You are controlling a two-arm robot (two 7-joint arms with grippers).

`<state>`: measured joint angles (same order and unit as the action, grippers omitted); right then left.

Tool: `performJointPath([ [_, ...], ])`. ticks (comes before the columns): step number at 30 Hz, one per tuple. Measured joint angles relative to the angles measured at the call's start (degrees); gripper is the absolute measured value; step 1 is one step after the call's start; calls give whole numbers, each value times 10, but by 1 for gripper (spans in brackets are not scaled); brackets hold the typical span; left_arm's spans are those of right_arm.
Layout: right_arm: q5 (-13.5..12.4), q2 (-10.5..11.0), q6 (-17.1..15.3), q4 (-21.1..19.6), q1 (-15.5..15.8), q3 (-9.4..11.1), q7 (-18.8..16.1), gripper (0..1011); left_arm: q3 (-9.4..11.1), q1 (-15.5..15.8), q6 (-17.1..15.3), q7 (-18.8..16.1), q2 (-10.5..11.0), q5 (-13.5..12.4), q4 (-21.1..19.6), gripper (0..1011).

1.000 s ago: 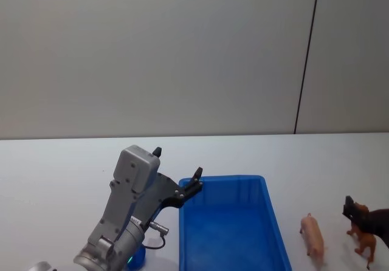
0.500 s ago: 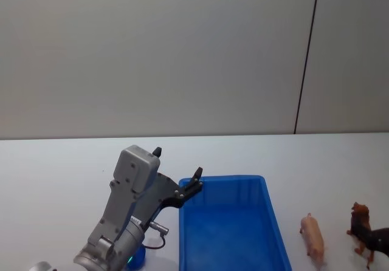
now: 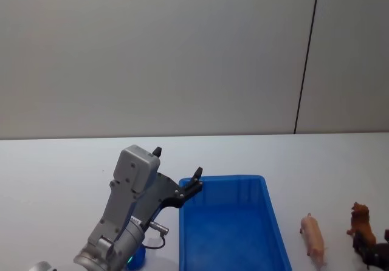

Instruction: Pick up the two dolls from the table and place them into the box.

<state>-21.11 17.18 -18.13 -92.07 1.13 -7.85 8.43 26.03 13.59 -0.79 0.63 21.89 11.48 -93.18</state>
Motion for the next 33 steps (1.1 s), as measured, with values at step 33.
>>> performJointPath([
  [33,-3,-6,61,-23,-6,-3,-106,286,0,0,0,0,0,0,0,1001],
])
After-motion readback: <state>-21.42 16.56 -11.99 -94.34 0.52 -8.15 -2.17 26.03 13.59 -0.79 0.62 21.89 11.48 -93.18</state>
